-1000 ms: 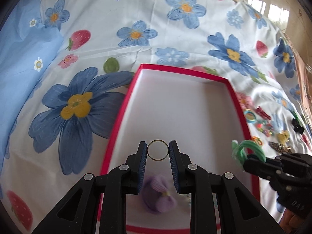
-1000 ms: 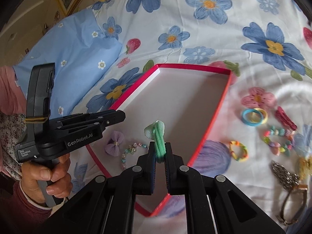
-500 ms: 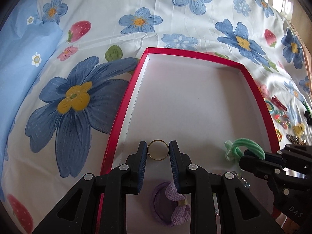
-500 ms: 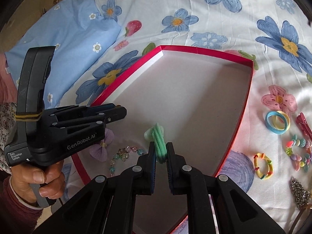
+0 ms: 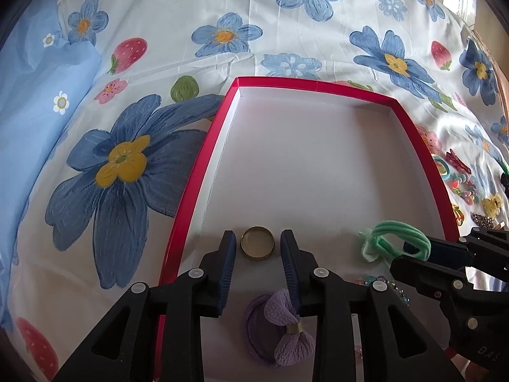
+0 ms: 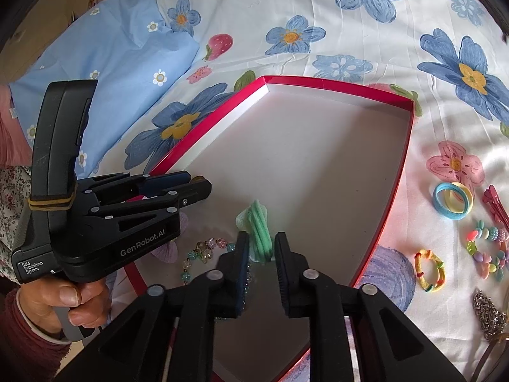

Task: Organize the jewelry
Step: 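Carry the ring and green clip into the box and release both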

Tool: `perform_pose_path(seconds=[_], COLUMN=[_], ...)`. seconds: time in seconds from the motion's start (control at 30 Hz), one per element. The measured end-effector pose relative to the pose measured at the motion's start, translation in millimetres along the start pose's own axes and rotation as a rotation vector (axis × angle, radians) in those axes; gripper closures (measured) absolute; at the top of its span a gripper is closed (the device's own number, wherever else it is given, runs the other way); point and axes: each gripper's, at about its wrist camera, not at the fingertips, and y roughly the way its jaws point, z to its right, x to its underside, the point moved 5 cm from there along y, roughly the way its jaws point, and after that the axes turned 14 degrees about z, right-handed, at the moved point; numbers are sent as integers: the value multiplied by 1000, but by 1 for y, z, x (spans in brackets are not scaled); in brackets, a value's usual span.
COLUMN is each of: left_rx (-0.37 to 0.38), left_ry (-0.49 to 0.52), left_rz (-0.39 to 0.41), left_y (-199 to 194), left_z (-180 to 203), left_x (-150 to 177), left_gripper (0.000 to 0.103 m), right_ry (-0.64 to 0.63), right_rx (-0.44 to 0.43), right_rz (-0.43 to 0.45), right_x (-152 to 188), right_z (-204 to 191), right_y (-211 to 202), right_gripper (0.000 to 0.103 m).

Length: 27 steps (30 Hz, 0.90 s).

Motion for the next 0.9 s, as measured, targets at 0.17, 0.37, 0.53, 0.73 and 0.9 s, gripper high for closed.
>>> perform_pose_path(seconds=[0.17, 0.37, 0.53, 0.73, 0.9], left_rx=[0, 1, 16, 42, 72], left_ry=[-17, -64, -105, -117, -113], left_rz=[12, 50, 73, 90, 93], left_y=[-10, -34, -56, -76, -87], left_z=[-2, -6, -7, 2, 14], left_x=[-2, -5, -4, -2, -1], left_gripper=[65, 56, 50, 44, 42], right_ry=[12, 39, 60, 99, 132], right_rx=[2, -2, 5, 55, 106], right_rz=[17, 58, 104, 150, 177], right_x=[-3, -9, -9, -1, 5], right_z=[1, 4, 11, 33, 54], right_y=[-6, -27, -56, -92, -118], right_gripper=[73, 69, 61, 49, 48])
